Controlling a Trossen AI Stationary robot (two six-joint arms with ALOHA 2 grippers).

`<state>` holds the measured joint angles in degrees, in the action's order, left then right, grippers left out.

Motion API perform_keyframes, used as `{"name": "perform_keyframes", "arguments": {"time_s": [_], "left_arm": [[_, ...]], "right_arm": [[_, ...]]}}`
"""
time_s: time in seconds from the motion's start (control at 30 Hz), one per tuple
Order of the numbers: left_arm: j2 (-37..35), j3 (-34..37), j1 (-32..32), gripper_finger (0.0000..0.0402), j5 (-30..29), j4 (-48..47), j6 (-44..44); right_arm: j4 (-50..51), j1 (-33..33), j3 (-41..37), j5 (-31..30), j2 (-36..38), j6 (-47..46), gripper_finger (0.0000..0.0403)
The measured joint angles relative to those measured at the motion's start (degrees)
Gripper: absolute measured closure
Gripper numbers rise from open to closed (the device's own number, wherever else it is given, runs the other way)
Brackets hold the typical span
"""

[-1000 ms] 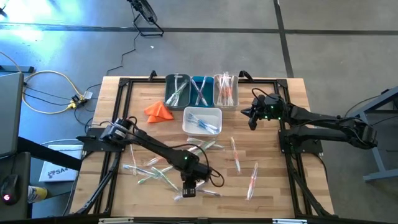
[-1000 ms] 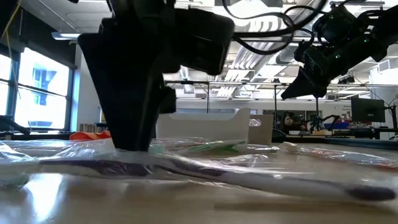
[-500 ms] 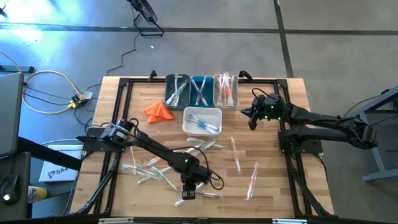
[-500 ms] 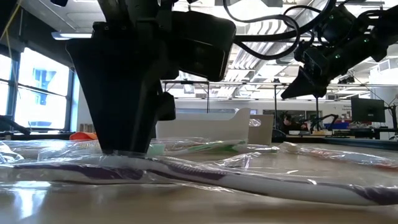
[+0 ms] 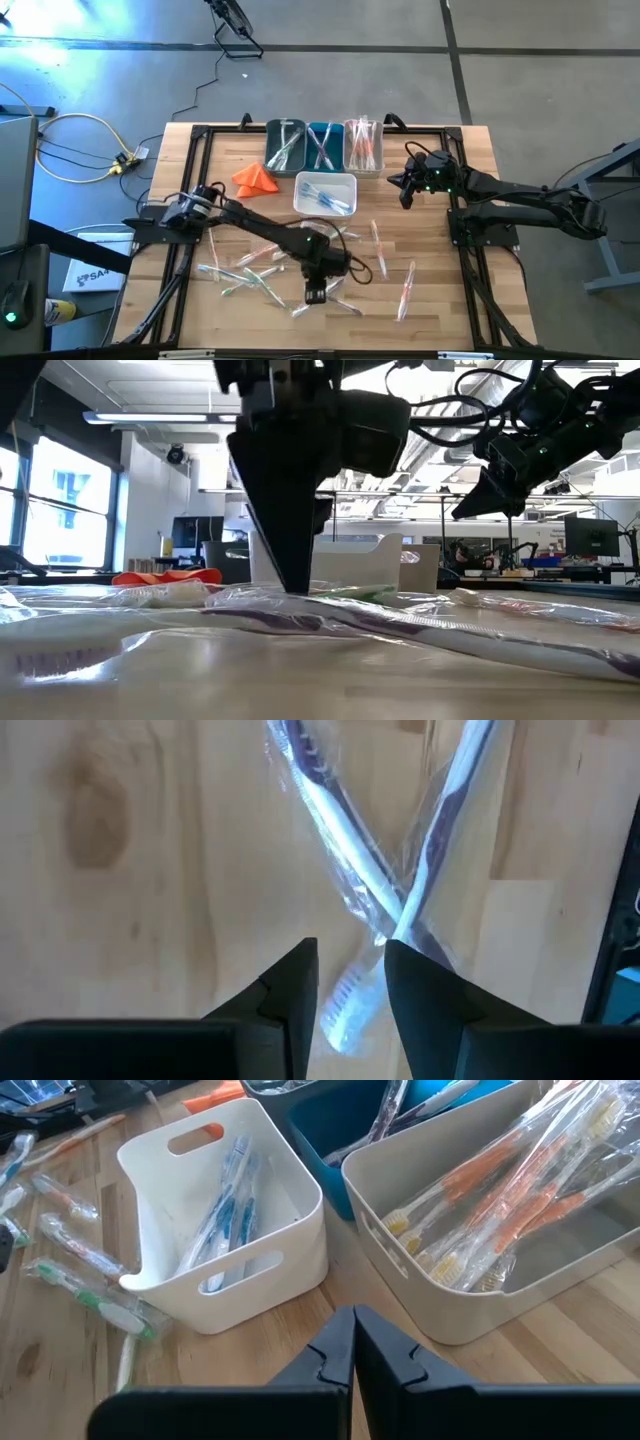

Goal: Pick & Place Toothbrushes
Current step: Put the purple toothbrush into the blue bin

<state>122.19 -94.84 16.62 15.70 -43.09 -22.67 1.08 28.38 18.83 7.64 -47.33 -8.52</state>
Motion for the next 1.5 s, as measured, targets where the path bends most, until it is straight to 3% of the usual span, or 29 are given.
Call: {"name": "perform_keyframes", "arguments": {"time_s": [0.27,0.5,0.7,0.93,1.13,1.5], "left_arm": [[0.0,-6.9,-2.6,0.0285,0.4,-9.0,1.9],[-0.1,-12.2,-1.1,0.0285,0.5,-4.8,1.9],[-0.2,-12.4,2.1,0.0285,-3.8,2.3,5.1],[0.9,-12.2,5.3,0.0285,-13.0,2.8,8.3],[2.8,-12.1,6.8,0.0284,-15.5,3.0,9.4],[5.4,-12.2,6.3,0.0284,-15.0,2.6,10.4]], "right_arm": [[0.1,0.0,0.0,0.0,0.0,1.0,0.0401],[0.3,0.0,0.0,0.0,0.0,1.1,0.0401],[0.8,0.0,0.0,0.0,0.0,1.3,0.0401],[1.1,0.0,0.0,0.0,0.0,1.3,0.0401],[1.1,0.0,0.0,0.0,0.0,1.3,0.0401],[1.6,0.0,0.0,0.0,0.0,1.3,0.0401]]}}
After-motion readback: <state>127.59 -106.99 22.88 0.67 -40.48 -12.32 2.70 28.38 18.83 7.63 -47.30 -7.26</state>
